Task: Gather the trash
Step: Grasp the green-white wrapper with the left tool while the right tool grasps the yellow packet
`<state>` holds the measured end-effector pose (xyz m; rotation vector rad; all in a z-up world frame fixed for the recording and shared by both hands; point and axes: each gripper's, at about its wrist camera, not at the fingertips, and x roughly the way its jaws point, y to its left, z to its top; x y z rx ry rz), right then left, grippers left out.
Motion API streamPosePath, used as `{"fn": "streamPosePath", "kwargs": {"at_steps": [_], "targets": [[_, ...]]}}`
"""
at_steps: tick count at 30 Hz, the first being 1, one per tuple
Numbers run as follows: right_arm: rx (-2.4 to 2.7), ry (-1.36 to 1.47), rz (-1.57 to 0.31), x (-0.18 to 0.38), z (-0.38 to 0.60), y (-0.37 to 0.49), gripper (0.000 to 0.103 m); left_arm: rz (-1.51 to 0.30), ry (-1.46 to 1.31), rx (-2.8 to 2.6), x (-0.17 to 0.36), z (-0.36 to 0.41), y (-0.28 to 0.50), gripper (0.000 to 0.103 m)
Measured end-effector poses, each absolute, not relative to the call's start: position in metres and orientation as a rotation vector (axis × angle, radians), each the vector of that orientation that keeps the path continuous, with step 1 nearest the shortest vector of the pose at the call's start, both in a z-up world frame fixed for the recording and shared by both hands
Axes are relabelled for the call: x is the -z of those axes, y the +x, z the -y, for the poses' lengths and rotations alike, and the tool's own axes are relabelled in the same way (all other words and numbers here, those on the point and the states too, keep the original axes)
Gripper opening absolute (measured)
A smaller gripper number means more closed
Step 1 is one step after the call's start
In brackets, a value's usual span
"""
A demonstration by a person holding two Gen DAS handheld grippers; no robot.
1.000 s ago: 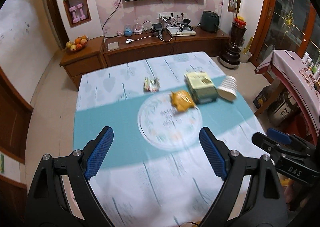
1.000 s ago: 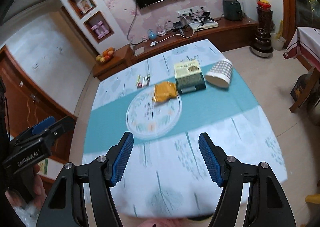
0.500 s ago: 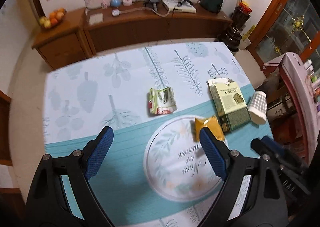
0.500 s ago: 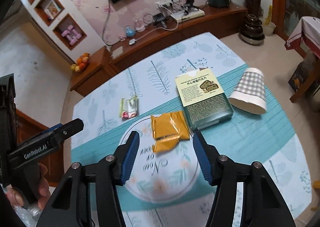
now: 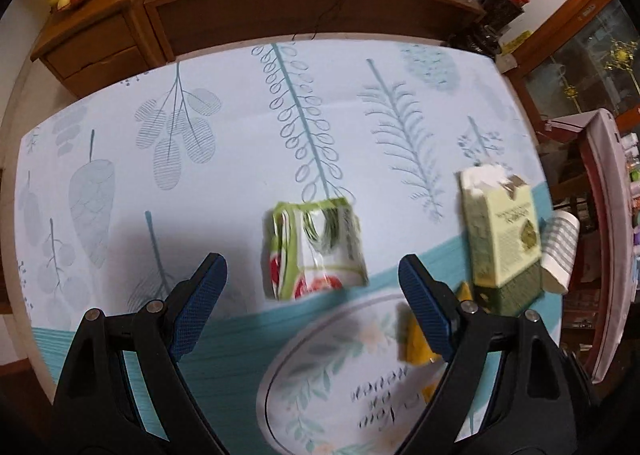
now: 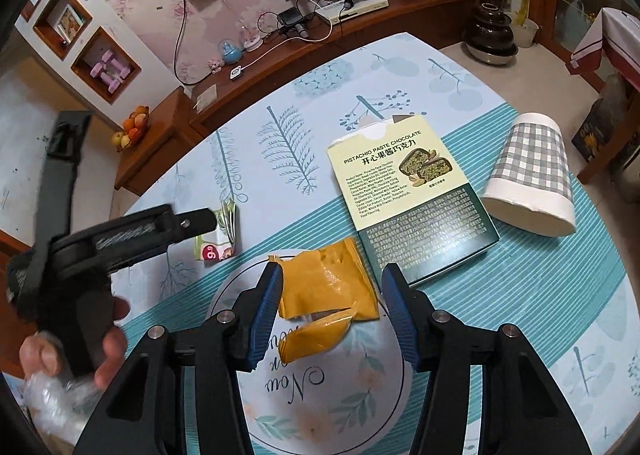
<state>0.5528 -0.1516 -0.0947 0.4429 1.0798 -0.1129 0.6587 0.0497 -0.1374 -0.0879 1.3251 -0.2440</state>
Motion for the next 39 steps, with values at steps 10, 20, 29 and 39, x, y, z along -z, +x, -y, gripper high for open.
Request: {"fn": "streamPosePath", "kwargs": {"at_steps": [10, 20, 29, 39], "targets": [[0.107, 0.487, -1.103, 0.104, 0.155, 0.549, 0.053, -1.379, -0.041, 0.229, 0.171, -0.035, 0.672, 0.069], [0.101, 0.56, -1.149, 0.122, 0.143, 0.546, 0.059, -1.291, 0.009, 0.251, 0.154, -0.035, 0.656, 0.022], [0.197, 0.577, -1.155, 0.136, 0.135, 0.564, 0.074, -1.278, -0.017, 0.265, 0.139, -0.066, 0.626, 0.021], [0.301, 0.426, -1.195, 0.159, 0.111, 0.592, 0.073, -1.293, -0.008, 0.274, 0.136, -0.093, 0.597, 0.021]]}}
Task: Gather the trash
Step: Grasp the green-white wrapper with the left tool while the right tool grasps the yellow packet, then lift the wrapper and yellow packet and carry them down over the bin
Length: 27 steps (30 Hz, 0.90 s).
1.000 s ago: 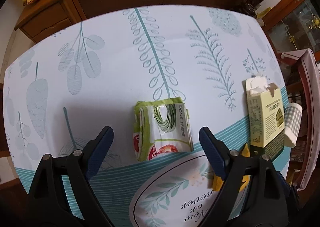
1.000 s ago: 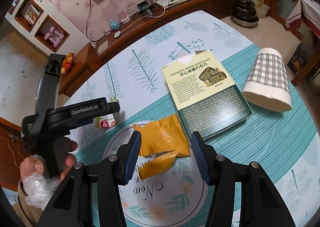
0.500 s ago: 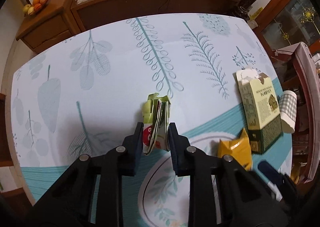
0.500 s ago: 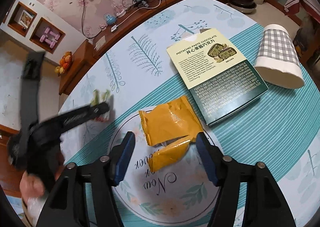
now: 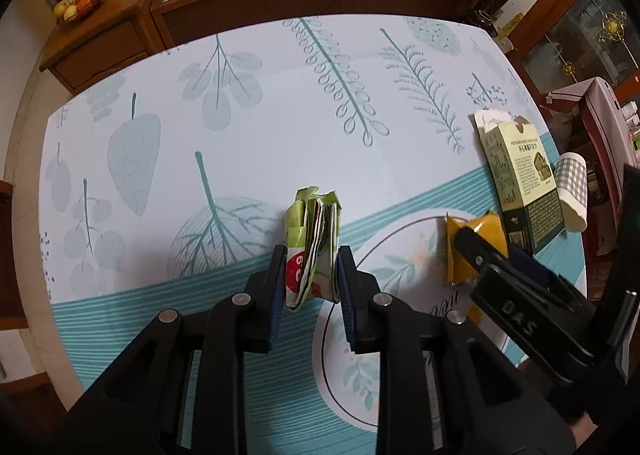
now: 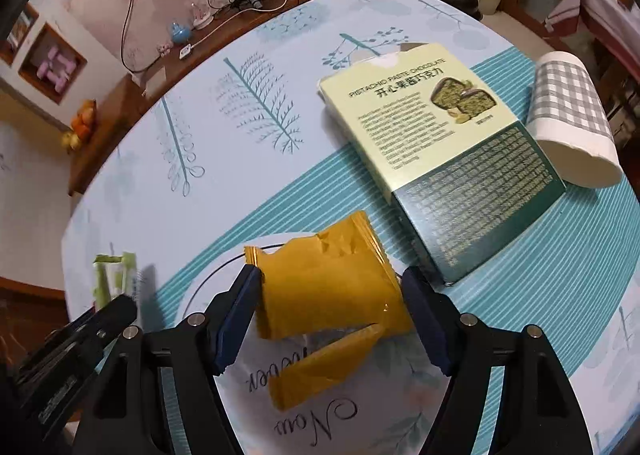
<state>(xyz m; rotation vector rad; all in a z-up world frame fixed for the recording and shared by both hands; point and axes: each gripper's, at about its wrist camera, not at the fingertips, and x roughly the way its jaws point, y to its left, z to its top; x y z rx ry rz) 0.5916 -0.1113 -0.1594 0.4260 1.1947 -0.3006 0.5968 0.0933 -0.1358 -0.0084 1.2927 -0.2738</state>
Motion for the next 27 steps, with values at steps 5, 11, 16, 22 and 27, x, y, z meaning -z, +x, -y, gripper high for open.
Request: {"fn": "streamPosePath", "kwargs": {"at_steps": [5, 11, 16, 22, 27], "targets": [[0.286, 0.347, -1.198, 0.159, 0.1, 0.594, 0.047, -1.306, -0.023, 0.27, 0.14, -0.096, 0.591, 0.021], [0.248, 0.332, -1.203, 0.157, 0.103, 0.581, 0.018, -1.318, -0.042, 0.284, 0.138, -0.099, 0.575, 0.021], [0.16, 0.482, -1.174, 0.152, 0.119, 0.553, 0.016, -1.314, -0.039, 0.313, 0.128, -0.094, 0.553, 0.021], [0.109, 0.528, -1.131, 0.131, 0.132, 0.516, 0.015, -1.3, -0.039, 0.337, 0.111, -0.081, 0.517, 0.021], [0.067, 0.541, -1.094, 0.108, 0.143, 0.474, 0.014, -1.281, -0.044, 0.336, 0.093, -0.068, 0.48, 0.021]]}}
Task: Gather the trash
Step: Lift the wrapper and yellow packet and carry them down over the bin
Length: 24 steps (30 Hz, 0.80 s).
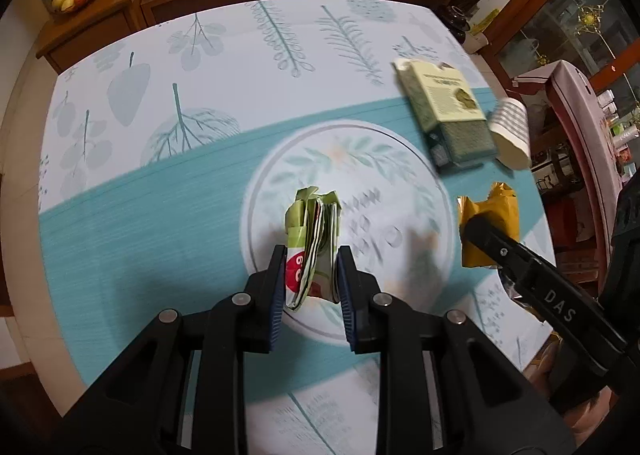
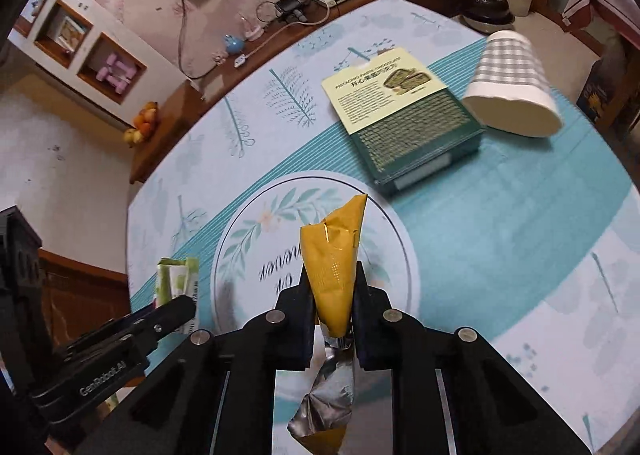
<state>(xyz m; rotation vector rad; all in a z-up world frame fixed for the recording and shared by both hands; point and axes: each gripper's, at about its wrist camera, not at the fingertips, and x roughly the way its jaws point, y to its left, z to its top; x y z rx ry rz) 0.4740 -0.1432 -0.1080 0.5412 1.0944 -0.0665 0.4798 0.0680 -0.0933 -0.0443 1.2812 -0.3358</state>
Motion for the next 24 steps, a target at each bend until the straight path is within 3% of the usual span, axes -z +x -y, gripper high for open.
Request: {"fn": "streamPosePath", "kwargs": {"at_steps": [14, 24], "targets": [[-0.1, 0.499, -0.983, 0.04, 0.194, 0.323, 0.014, -1.159, -0.099, 0.259, 0.03, -0.019, 0.317, 0.021], [-0.237, 0.401, -0.942, 0.008, 0.242, 0.195, 0.014, -1.108, -0.139, 0.198, 0.015, 0.036, 0.183, 0.021]]}}
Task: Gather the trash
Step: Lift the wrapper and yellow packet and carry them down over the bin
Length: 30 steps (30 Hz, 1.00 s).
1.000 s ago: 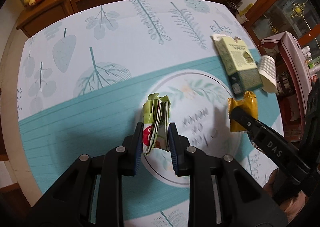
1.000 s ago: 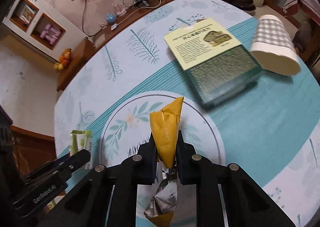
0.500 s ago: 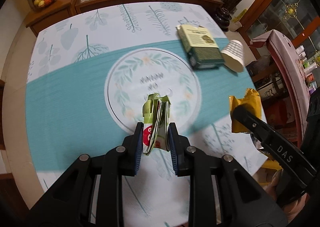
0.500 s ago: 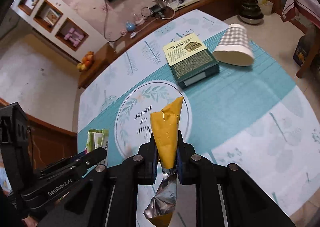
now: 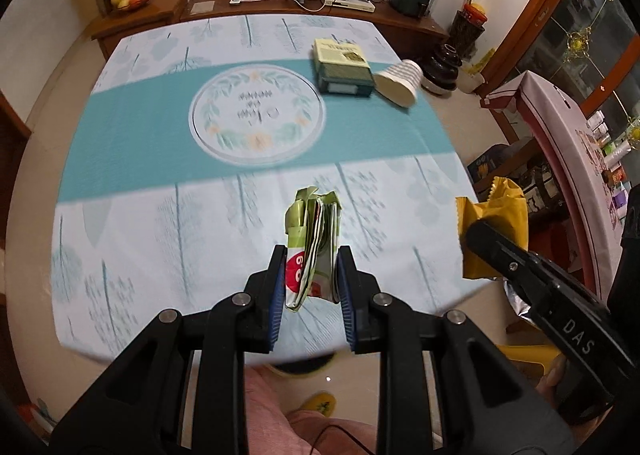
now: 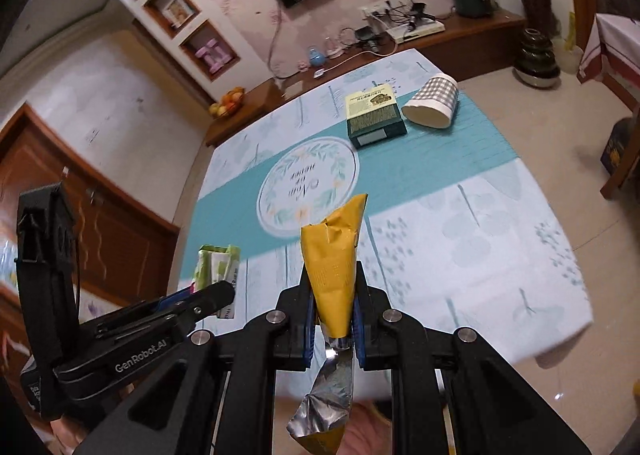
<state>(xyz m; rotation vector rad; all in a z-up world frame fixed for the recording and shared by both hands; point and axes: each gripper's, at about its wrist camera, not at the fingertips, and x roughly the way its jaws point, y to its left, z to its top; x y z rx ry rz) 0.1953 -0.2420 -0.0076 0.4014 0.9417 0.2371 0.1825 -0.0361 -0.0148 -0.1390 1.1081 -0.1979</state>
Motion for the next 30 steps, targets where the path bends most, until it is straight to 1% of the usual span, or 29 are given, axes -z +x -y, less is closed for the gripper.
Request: {"fn": "streamPosePath", "kwargs": {"at_steps": [7, 12, 15, 24, 30], "targets": [[-0.268, 0.39, -0.979, 0.02, 0.262, 0.125, 0.014, -1.13, -0.076, 0.19, 0.024, 0.066, 0.116, 0.021], [-0.277, 0.396, -1.031, 0.048, 0.266, 0.092, 0.014, -1.152, -0.054, 0.205, 0.046, 0.073, 0.088, 0.021], [-0.27, 0.42, -1.082, 0.076, 0.266, 0.075, 0.014, -1.173, -0.035, 0.216, 0.067, 0.074, 0.077, 0.021], [-0.223, 0.468, -1.175, 0.171, 0.25, 0.055, 0.014, -1.19, -0.011, 0.265, 0.153, 0.066, 0.054, 0.021], [-0.181, 0.442, -1.241, 0.253, 0.236, 0.049, 0.014, -1.207, -0.007, 0.286, 0.233, 0.06, 0.044, 0.021]]}}
